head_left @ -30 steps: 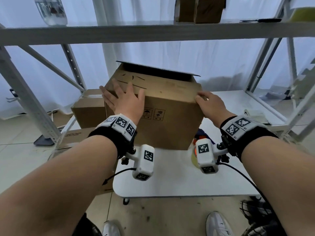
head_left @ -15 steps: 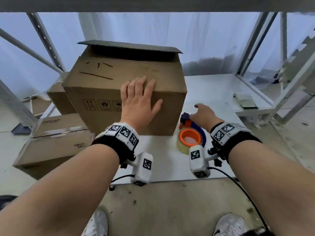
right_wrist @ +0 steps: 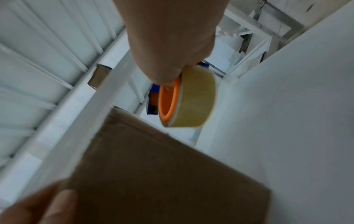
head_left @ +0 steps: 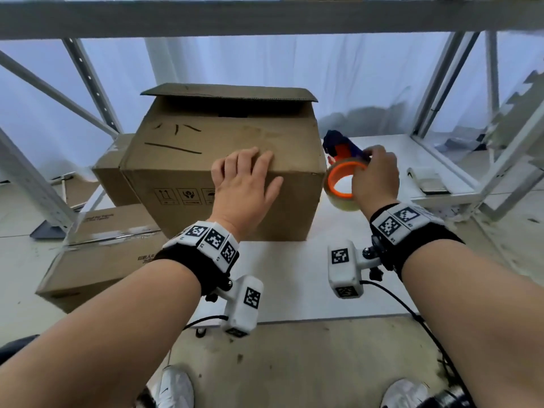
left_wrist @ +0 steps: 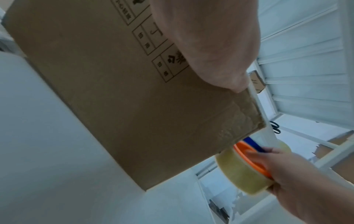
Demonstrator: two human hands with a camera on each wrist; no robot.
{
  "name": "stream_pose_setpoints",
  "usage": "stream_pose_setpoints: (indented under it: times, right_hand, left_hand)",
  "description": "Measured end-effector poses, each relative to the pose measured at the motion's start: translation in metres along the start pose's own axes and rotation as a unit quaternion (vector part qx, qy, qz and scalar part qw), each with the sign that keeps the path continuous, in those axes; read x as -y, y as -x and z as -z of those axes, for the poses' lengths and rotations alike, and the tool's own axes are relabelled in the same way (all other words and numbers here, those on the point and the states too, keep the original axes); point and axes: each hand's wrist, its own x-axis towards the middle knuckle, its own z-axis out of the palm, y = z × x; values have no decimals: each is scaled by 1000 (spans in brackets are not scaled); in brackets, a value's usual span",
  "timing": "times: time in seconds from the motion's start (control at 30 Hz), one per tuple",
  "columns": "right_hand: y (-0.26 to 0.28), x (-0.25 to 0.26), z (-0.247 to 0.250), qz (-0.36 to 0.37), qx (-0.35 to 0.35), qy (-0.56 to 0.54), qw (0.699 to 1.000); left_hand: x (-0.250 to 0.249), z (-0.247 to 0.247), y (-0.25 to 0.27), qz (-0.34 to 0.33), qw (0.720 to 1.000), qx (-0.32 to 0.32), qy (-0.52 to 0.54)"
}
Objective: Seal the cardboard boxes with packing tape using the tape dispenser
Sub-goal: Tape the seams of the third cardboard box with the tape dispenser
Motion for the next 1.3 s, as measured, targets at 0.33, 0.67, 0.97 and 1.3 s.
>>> stream_pose_setpoints:
  times: [0.33,0.67,0.97,1.3]
  right_hand:
    - [14,108,22,171,-61,-169,969]
    - [25,140,-35,159,109,-184,964]
    - [4,124,-24,152,110,-159,969]
    - [-3,142,-8,213,26,-222,951]
  left_hand:
    - [42,47,-51,-22,993,96,68]
    - [130,77,-40,328,933,135,64]
    - [122,80,-50,359,880,250,187]
    - [69,75,-52,246,891,318,210]
